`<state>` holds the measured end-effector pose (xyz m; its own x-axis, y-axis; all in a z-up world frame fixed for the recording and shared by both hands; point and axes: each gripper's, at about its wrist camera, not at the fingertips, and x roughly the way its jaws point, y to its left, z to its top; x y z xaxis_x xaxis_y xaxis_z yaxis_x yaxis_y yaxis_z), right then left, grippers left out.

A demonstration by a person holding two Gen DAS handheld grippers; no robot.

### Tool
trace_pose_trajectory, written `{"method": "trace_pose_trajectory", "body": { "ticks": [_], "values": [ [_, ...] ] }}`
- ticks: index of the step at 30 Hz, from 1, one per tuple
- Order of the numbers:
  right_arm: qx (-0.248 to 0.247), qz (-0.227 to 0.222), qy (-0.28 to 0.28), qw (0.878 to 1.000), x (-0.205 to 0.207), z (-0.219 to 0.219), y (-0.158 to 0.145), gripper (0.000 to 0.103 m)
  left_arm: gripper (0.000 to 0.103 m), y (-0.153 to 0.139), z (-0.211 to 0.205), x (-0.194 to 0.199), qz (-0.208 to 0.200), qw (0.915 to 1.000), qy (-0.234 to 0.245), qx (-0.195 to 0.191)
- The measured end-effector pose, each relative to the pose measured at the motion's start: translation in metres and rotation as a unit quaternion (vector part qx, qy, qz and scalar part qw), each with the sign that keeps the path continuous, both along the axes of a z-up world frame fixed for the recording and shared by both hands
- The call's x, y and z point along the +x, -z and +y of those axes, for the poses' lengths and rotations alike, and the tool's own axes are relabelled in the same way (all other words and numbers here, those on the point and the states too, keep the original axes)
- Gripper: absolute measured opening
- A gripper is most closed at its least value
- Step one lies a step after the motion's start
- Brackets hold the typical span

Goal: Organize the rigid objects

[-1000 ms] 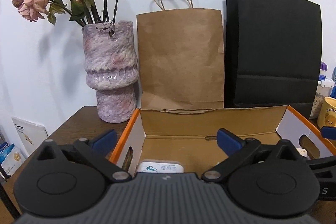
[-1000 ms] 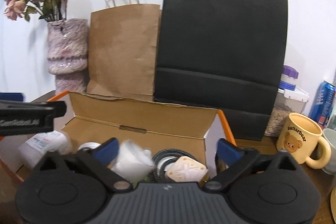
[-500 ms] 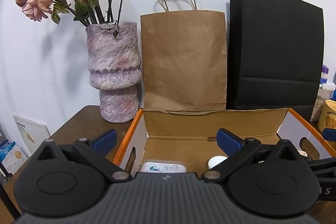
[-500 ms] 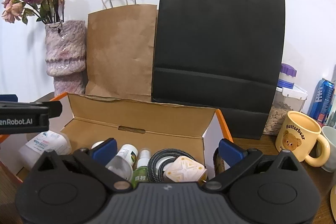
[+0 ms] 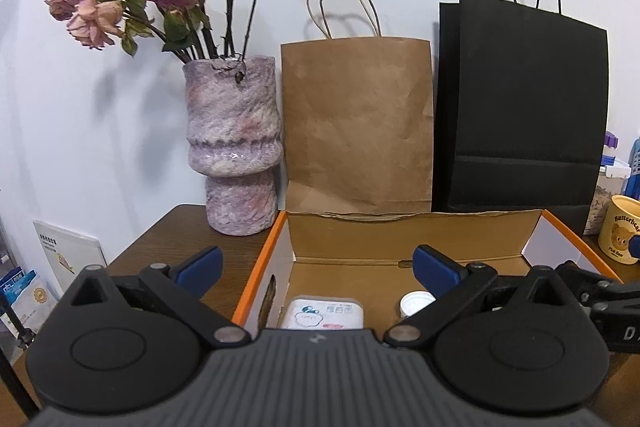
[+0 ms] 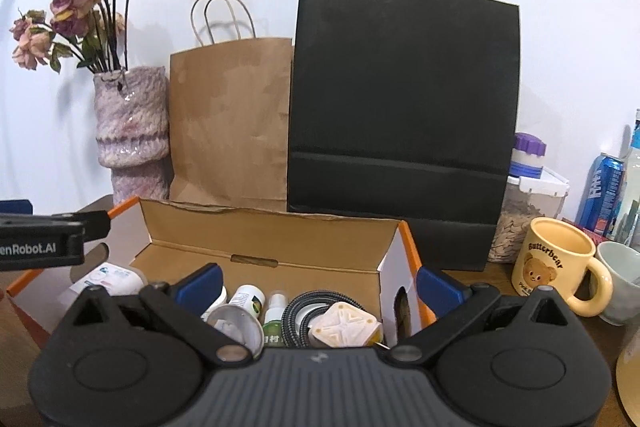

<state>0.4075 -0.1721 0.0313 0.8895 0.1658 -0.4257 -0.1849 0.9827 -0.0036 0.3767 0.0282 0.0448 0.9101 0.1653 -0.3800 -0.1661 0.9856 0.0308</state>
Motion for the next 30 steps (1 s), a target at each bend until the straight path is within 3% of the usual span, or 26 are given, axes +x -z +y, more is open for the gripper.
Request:
{"method": "trace_pose_trajectory", "body": {
  "ticks": [8, 30],
  "values": [
    [0.008, -0.007, -0.002, 1.0, -0.034, -0.011, -0.011, 0.103, 0.103, -0.009, 0.002, -0.04, -0.008, 0.9999, 0.006, -0.004],
    [0.006, -0.015, -0.032, 0.999, -0.182, -0.015, -0.038, 0.103, 0.103, -0.026, -0.01, -0.188, -0.002, 0.999, 0.043, -0.009]
  ]
}}
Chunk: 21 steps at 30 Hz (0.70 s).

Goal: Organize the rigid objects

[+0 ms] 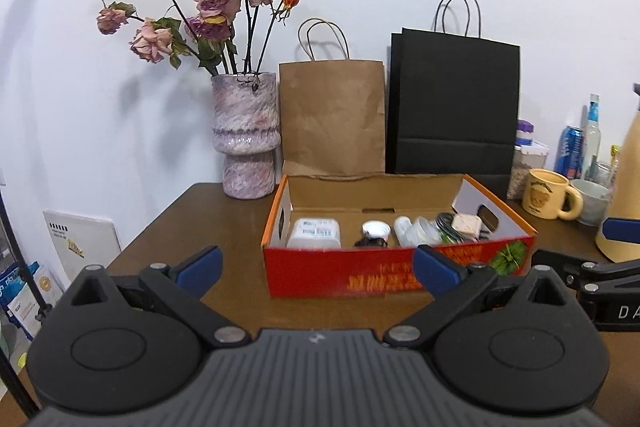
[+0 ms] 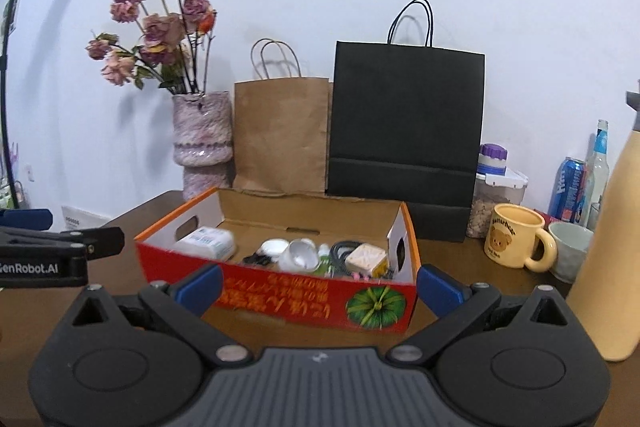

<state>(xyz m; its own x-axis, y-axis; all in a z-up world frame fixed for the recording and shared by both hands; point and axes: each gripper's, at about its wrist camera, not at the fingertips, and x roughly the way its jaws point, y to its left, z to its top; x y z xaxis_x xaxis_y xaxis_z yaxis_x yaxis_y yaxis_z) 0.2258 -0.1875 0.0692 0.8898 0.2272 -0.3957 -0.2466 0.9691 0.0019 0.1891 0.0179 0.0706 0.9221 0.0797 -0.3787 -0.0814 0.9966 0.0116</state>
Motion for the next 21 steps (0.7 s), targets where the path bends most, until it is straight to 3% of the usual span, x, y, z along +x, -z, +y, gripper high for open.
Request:
{"method": "trace_pose_trajectory", "body": {
  "ticks": [11, 21],
  "values": [
    [-0.004, 0.016, 0.004, 1.0, -0.078, -0.008, 0.009, 0.103, 0.103, 0.014, -0.004, -0.068, 0.028, 0.9996, 0.007, 0.002],
    [-0.006, 0.046, 0.008, 0.999, -0.12, -0.015, 0.031, 0.103, 0.103, 0.031, -0.012, -0.103, 0.056, 0.9982, 0.022, 0.004]
  ]
}}
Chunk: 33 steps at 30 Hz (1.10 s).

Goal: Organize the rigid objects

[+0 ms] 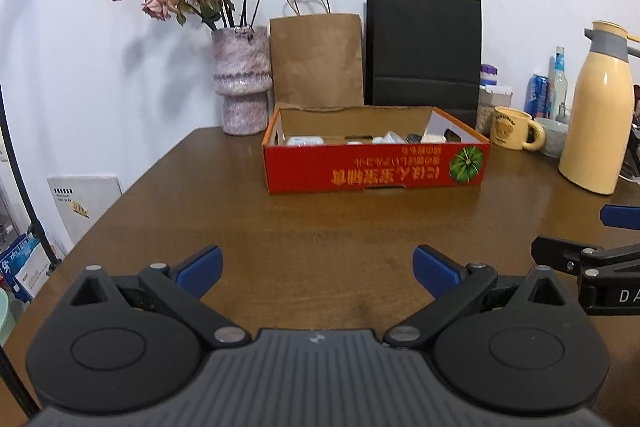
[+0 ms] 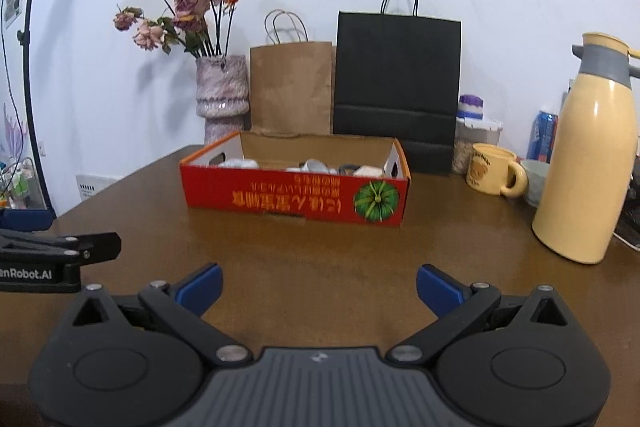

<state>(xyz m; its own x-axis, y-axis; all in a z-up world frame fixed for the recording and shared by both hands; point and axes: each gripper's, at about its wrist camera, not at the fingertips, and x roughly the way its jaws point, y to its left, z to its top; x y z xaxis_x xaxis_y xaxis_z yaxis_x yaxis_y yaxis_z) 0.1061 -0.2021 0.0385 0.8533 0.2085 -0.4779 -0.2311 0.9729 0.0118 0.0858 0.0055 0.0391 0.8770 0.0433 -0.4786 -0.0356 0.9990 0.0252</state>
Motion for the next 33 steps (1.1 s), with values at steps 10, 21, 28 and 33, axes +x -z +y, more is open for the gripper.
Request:
{"method": "trace_pose_trajectory", "body": {
  "ticks": [10, 21, 28, 33],
  "values": [
    [0.001, 0.007, -0.001, 1.0, -0.008, -0.0017, 0.0049, 0.103, 0.103, 0.0006, -0.0006, -0.0074, -0.001, 1.0, 0.001, -0.001],
    [0.001, 0.005, -0.002, 1.0, -0.0087, -0.0026, 0.0033, 0.103, 0.103, 0.0009, -0.0008, -0.0076, -0.001, 1.0, 0.0, -0.001],
    [0.001, 0.004, -0.003, 1.0, -0.0088, -0.0024, 0.001, 0.103, 0.103, 0.0011, -0.0007, -0.0076, -0.001, 1.0, 0.001, -0.002],
    [0.001, 0.004, -0.003, 1.0, -0.009, -0.0022, 0.0012, 0.103, 0.103, 0.0017, -0.001, -0.0086, -0.002, 1.0, 0.002, -0.002]
  ]
}}
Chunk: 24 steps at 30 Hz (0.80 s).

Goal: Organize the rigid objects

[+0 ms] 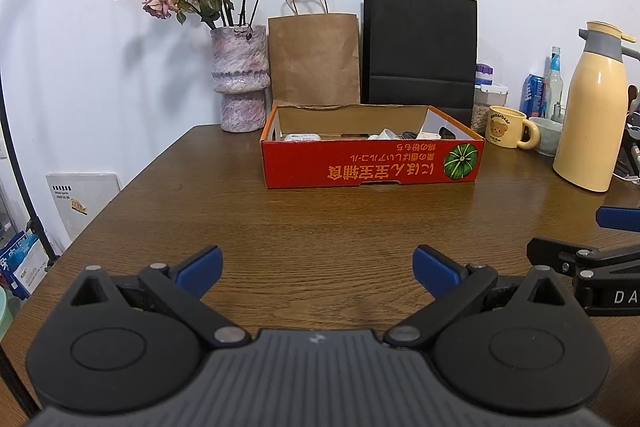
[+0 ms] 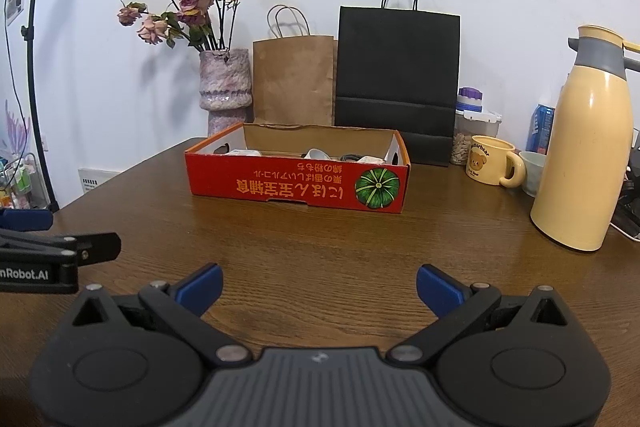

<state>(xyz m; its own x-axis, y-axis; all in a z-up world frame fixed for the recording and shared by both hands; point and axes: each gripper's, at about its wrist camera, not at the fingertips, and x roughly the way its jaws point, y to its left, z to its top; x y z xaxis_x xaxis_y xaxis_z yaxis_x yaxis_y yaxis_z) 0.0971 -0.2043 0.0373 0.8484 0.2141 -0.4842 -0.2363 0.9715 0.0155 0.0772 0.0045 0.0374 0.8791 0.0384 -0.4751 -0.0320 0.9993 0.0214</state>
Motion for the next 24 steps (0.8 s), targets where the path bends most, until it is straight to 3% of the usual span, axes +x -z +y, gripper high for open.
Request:
{"method": "trace_pose_trajectory", "body": {
  "ticks": [24],
  "values": [
    [0.0, -0.002, -0.001, 1.0, -0.0004, 0.0002, -0.0036, 0.103, 0.103, -0.0008, -0.0013, -0.0011, -0.002, 1.0, 0.001, -0.001]
  ]
}}
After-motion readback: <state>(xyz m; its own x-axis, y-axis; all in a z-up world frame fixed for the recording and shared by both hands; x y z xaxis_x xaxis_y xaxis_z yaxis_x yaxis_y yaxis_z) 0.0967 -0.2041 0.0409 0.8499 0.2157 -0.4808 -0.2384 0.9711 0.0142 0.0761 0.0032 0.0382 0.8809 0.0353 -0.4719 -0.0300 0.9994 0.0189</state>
